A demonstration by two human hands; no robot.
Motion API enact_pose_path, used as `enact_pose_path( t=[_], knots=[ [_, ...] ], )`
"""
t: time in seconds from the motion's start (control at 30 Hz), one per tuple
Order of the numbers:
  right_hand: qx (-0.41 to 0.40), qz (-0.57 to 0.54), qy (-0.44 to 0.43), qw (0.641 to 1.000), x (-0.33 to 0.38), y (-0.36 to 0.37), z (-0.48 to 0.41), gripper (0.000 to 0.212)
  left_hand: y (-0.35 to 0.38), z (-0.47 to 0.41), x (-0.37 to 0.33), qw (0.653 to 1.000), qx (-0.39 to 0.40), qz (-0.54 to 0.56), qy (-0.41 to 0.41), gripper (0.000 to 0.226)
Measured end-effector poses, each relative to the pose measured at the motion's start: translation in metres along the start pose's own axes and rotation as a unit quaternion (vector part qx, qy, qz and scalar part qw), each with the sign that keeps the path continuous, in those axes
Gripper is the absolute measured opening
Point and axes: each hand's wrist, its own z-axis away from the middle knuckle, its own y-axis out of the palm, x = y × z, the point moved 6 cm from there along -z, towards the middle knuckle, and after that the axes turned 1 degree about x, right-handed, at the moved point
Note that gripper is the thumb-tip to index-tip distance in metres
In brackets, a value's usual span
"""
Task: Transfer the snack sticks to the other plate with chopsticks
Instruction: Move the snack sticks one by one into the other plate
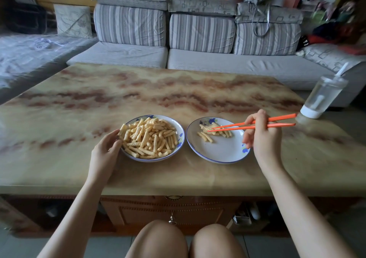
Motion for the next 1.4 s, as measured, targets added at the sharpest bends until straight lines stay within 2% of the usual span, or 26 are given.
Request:
enact_pose_path(
  t=[0.3,0.4,0.53,0.93,1.07,1.4],
  knots=[
    [0.035,-0.058,-0.019,0.998,0.019,0.029,0.007,0.044,0.000,0.000,-0.001,1.000,0.001,0.000,0.003,0.034],
    [0.071,-0.071,-0.015,0.995,0.018,0.051,0.010,0.046,0.000,0.000,-0.001,1.000,0.000,-0.004,0.005,0.035],
    [0.131,-0.045,-0.018,0.990,0.016,0.074,0.017,0.048,0.000,0.000,-0.001,1.000,0.001,-0.004,0.004,0.035],
    [0.164,-0.018,0.011,0.986,0.011,0.102,0.020,0.048,0.000,0.000,-0.002,1.000,-0.003,0.006,0.000,0.034],
    [0.152,-0.022,0.032,0.988,0.005,0.101,0.020,0.048,0.000,0.000,-0.003,1.000,0.000,0.005,0.004,0.034],
    [0.079,-0.075,0.002,0.994,0.011,0.078,0.016,0.048,0.000,0.000,-0.001,1.000,0.000,0.008,-0.003,0.035]
  ],
)
